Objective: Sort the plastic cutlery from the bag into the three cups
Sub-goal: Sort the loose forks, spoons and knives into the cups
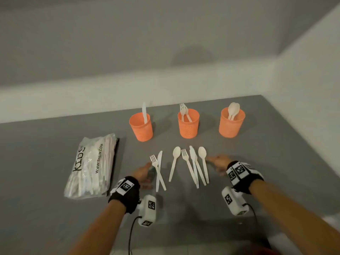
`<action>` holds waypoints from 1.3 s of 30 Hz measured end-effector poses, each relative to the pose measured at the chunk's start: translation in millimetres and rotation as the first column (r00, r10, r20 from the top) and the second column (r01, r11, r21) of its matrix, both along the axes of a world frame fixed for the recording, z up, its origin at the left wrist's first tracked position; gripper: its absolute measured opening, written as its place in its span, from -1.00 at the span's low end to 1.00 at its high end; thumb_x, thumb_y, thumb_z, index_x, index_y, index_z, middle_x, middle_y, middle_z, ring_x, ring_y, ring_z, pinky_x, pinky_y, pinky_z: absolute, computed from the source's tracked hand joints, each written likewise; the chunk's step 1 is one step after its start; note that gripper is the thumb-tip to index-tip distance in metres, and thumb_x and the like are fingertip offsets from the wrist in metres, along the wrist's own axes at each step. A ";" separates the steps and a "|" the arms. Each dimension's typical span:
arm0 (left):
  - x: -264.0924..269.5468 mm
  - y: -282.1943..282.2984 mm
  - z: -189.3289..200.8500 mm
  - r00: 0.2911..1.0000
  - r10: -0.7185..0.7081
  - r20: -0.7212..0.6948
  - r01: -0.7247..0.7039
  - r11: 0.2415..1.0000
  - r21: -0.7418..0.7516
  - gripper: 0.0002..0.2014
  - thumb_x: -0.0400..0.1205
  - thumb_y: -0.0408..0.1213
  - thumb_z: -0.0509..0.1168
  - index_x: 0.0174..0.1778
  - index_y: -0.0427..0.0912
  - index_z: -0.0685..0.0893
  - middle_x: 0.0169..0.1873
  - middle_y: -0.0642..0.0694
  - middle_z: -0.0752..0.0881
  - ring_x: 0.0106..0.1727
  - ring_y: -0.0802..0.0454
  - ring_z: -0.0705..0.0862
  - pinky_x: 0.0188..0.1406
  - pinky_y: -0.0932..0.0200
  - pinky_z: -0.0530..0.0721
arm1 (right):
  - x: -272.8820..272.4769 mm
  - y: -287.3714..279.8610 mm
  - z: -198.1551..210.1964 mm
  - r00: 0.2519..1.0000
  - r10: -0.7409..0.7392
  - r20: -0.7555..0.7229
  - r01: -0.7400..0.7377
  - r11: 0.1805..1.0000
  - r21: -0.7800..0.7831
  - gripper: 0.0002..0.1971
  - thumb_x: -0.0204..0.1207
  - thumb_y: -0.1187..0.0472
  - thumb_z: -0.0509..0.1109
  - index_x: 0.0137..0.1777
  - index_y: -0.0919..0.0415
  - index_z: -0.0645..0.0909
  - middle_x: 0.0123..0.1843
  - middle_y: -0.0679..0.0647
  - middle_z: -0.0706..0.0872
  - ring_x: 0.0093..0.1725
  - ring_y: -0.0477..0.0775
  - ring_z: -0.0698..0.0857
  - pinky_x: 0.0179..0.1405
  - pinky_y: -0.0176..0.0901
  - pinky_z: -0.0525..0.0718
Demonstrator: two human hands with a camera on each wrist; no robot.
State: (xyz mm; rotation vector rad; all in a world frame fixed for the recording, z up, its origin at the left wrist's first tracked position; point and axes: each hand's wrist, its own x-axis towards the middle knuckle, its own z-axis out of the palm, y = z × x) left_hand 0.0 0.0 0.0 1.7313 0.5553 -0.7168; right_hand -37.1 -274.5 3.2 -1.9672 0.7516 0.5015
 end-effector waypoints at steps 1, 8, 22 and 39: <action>1.8 -5.3 -2.7 1.000 0.004 -0.008 -0.004 1.000 -0.012 -0.60 0.61 0.10 0.19 -0.20 -0.22 0.59 -0.22 -0.16 0.62 -0.19 -0.09 0.60 0.04 -0.12 0.67 | 3.2 3.3 -3.4 1.000 0.013 -0.011 -0.013 1.000 -0.006 -0.61 0.54 -0.06 0.31 0.12 0.29 0.50 -0.06 0.17 0.55 -0.17 0.09 0.57 -0.19 -0.09 0.64; 10.8 -48.3 -12.1 0.993 -0.113 0.016 0.114 0.993 -0.023 -0.45 0.59 0.27 0.05 0.12 -0.17 0.58 -0.03 -0.15 0.64 -0.08 -0.06 0.62 -0.32 0.10 0.61 | 20.6 34.1 -14.4 0.977 0.179 -0.116 -0.195 0.970 -0.145 -0.21 0.42 -0.30 0.29 0.46 0.31 0.40 0.46 0.26 0.50 0.43 0.25 0.49 0.41 0.00 0.47; -5.7 -96.7 -25.9 0.962 -0.271 0.026 0.272 0.948 -0.167 -0.51 0.65 0.22 -0.03 0.13 -0.08 0.57 -0.05 -0.09 0.60 -0.09 0.02 0.61 -0.19 0.24 0.53 | 22.7 84.5 -37.8 0.925 0.373 -0.068 -0.346 0.757 -0.554 -0.69 0.64 0.25 0.18 0.35 0.31 0.43 0.39 0.27 0.50 0.41 0.24 0.47 0.32 -0.01 0.50; -8.9 -37.5 -27.0 0.986 -0.165 0.011 0.164 0.965 -0.203 -0.61 0.67 0.10 0.06 -0.11 -0.18 0.54 -0.17 -0.11 0.62 -0.11 -0.02 0.62 -0.05 0.04 0.58 | 7.0 88.7 -41.1 0.869 0.491 0.059 -0.371 0.726 -0.579 -0.59 0.56 0.27 0.26 0.38 0.37 0.37 0.29 0.32 0.59 0.26 0.33 0.58 0.16 0.06 0.53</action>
